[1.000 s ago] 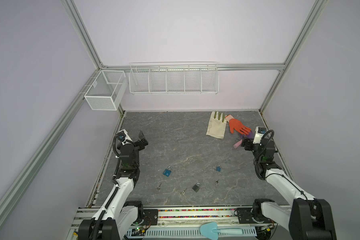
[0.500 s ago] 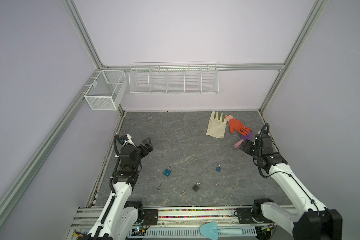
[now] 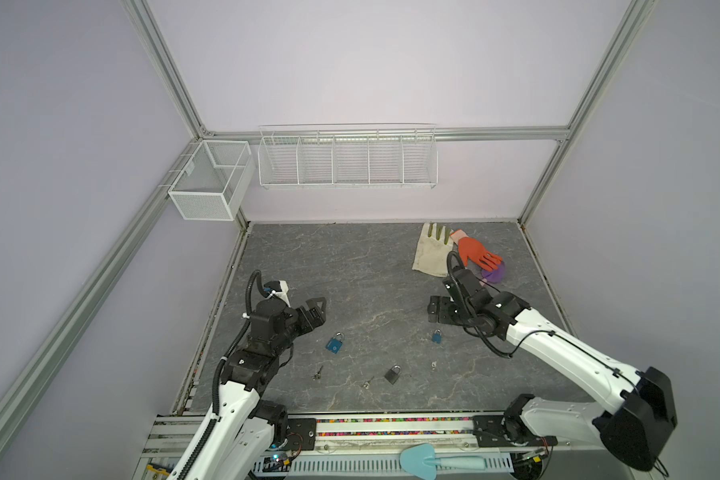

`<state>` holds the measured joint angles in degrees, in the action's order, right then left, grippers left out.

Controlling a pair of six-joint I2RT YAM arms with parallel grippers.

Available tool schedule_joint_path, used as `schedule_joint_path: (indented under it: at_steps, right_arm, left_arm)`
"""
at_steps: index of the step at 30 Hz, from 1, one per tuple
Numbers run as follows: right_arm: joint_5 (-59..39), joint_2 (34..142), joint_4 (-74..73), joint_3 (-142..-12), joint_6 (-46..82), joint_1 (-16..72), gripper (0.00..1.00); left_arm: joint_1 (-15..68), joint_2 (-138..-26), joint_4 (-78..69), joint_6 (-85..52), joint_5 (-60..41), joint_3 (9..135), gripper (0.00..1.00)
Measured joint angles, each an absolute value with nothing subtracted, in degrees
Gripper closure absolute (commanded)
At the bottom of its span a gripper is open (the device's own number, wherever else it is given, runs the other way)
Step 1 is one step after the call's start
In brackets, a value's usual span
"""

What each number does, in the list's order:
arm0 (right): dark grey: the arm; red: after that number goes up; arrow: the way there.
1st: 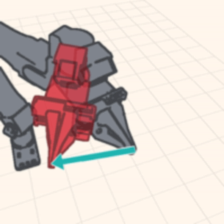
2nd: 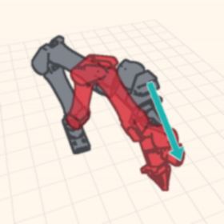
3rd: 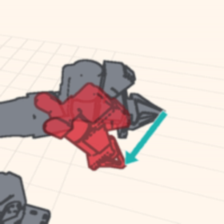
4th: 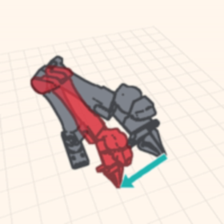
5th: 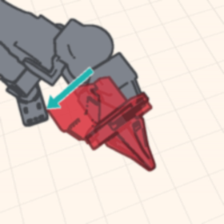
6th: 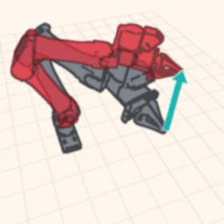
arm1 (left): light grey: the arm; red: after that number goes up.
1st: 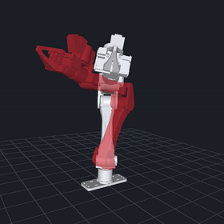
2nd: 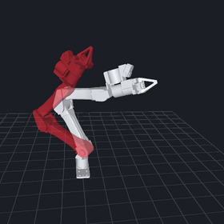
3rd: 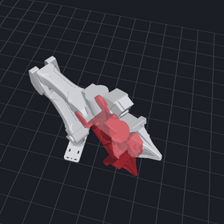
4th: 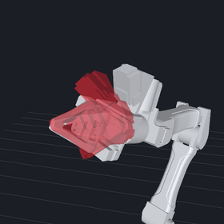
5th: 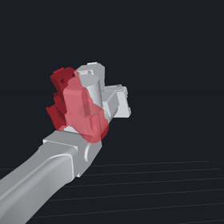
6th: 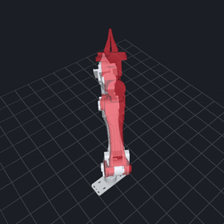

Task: Unlock with the key
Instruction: 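Swing the right gripper toward the silver key while the left gripper advances, then lower the right gripper onto the silver key's ring and close on it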

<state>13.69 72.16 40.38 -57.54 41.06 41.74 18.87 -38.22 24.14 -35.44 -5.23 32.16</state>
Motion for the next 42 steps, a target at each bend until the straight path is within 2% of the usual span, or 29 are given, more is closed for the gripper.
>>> schedule_joint_path:
  at_steps: [8,15,18,26,32,35,42]
  right_arm:
    - [14.7,81.01,42.96,-64.16,57.17,59.59,0.0]
    - [14.61,90.13,41.3,-67.66,70.91,69.38,0.09]
    - [13.72,94.02,39.24,-68.49,76.36,72.34,0.16]
    - [10.09,102.78,35.79,-71.66,86.94,77.3,0.28]
    - [9.21,104.81,35.48,-72.55,90.7,78.5,0.33]
    - [8.91,105.56,35.46,-73.08,91.94,78.61,0.41]
    - [8.71,107.28,35.0,-73.12,94.06,78.59,0.49]
  left_arm:
    - [27.68,-37.12,29.71,-39.4,-4.27,32.16,0.03]
    - [30.13,-34.87,33.87,-41.63,-2.39,32.12,0.02]
    - [30.13,-33.26,36.71,-41.78,-0.84,32.21,0.02]
    - [30.15,-31.88,42.81,-41.98,0.89,33.65,0.02]
    - [30.15,-29.34,43.79,-43.07,1.26,33.65,0.02]
    - [30.15,-29.17,44.31,-43.44,1.5,33.65,0.02]
    - [30.17,-28.58,44.95,-44.58,2.46,33.65,0.02]
